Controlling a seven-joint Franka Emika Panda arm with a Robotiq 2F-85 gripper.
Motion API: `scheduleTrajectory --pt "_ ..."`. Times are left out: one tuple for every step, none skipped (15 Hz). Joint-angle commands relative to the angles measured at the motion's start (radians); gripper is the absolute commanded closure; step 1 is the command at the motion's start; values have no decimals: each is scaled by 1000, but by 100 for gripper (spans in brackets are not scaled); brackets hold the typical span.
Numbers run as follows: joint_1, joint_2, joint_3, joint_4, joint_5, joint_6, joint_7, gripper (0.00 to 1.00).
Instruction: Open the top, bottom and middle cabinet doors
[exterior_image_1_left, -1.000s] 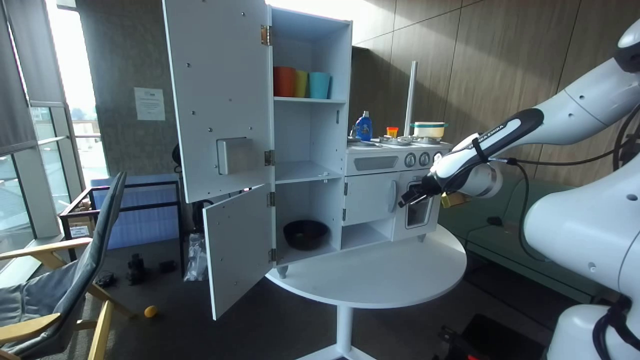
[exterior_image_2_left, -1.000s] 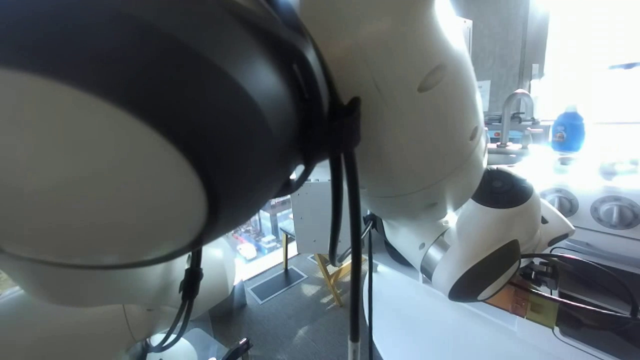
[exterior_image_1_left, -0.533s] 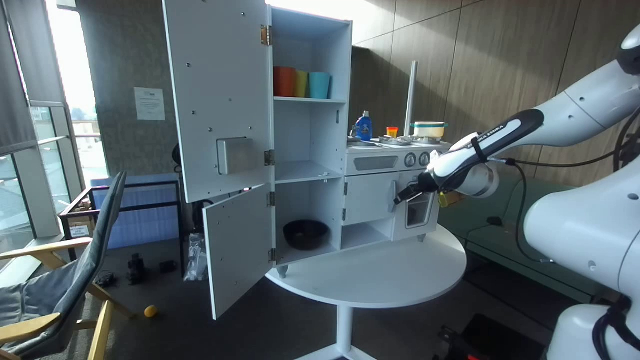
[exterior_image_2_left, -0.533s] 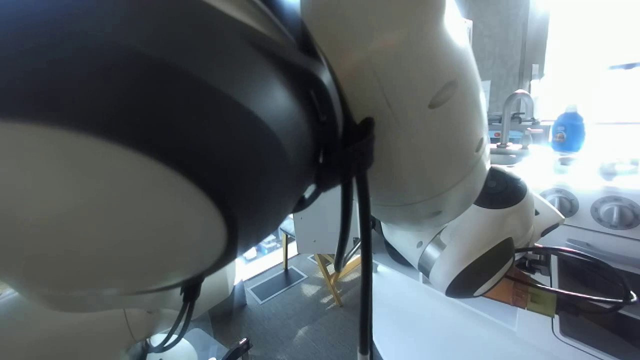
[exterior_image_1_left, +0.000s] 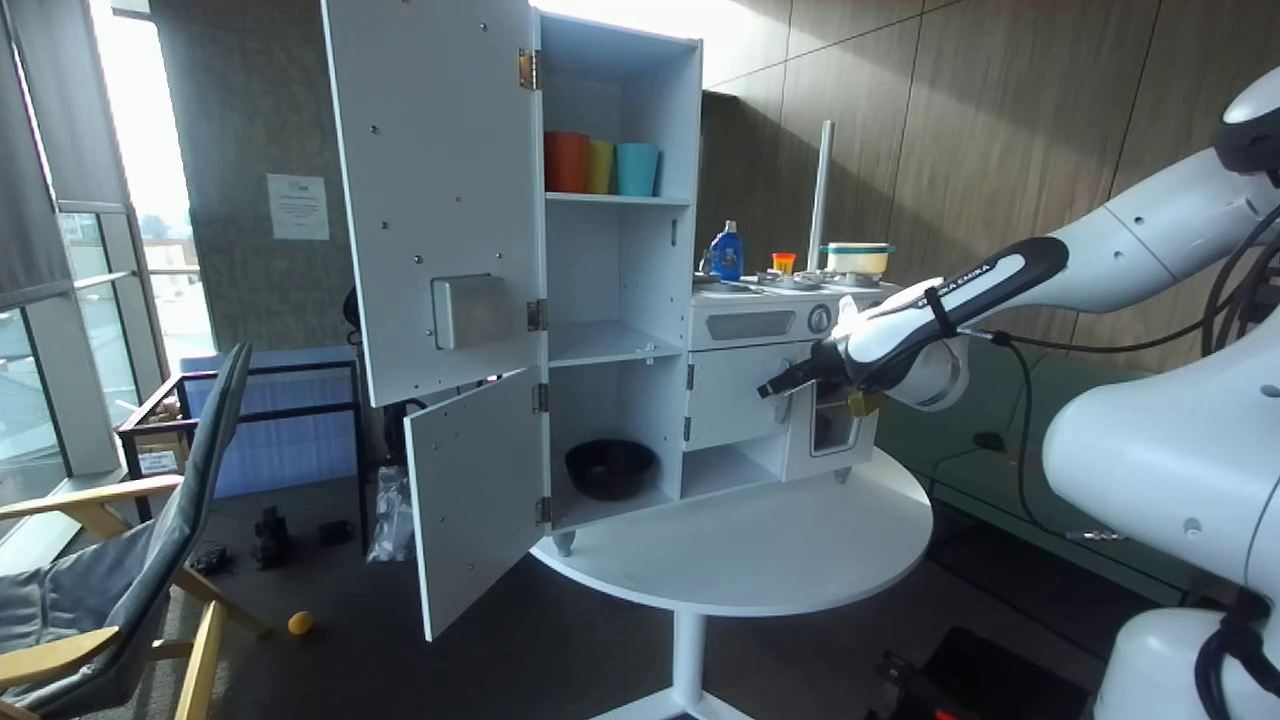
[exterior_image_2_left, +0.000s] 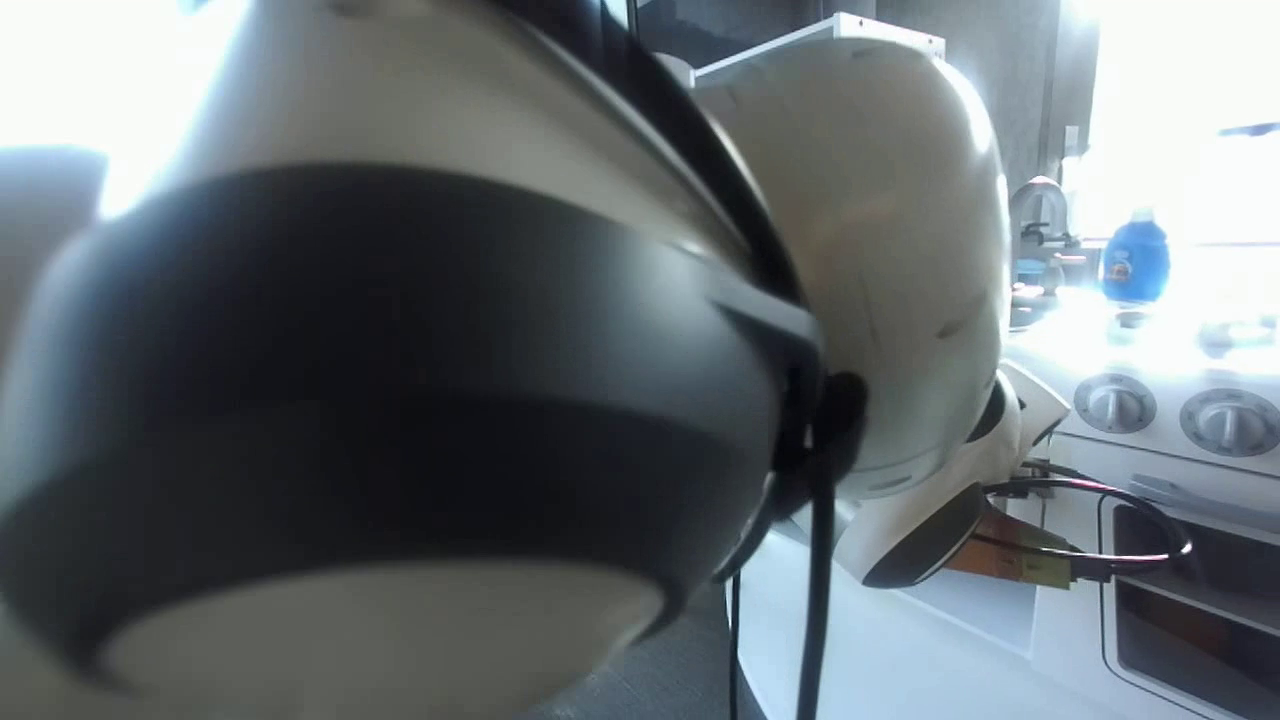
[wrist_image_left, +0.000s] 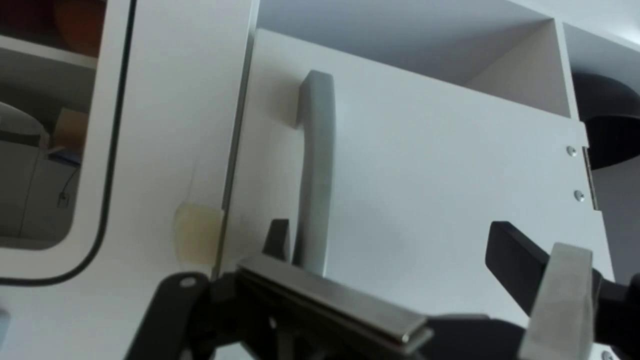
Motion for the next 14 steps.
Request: scheduleTrajectory --pt "189 -32 -115 20 -2 158 89 0" --pt "223 -42 -161 12 -21 199 109 25" --pt "241 -54 -197 -4 -43 234 124 26" --pt "269 -72 -235 -7 -55 263 147 31" --pt "290 -88 -271 -15 -74 291 169 39" --pt "306 -117 -311 -31 -95 314 194 45" --pt "328 -140 -352 -39 -116 333 218 52" --pt "349 -170 -395 -51 -143 354 242 61" --pt "363 -201 -431 -63 -175 357 273 64" --pt "312 -187 -374 -93 -113 333 175 66" --pt "313 -207 -387 -107 -133 330 184 72" --pt "301 -226 -374 -108 -149 288 190 78" --pt "287 -245 -365 -120 -168 258 191 84" --pt "268 -268 -359 -136 -193 229 191 87"
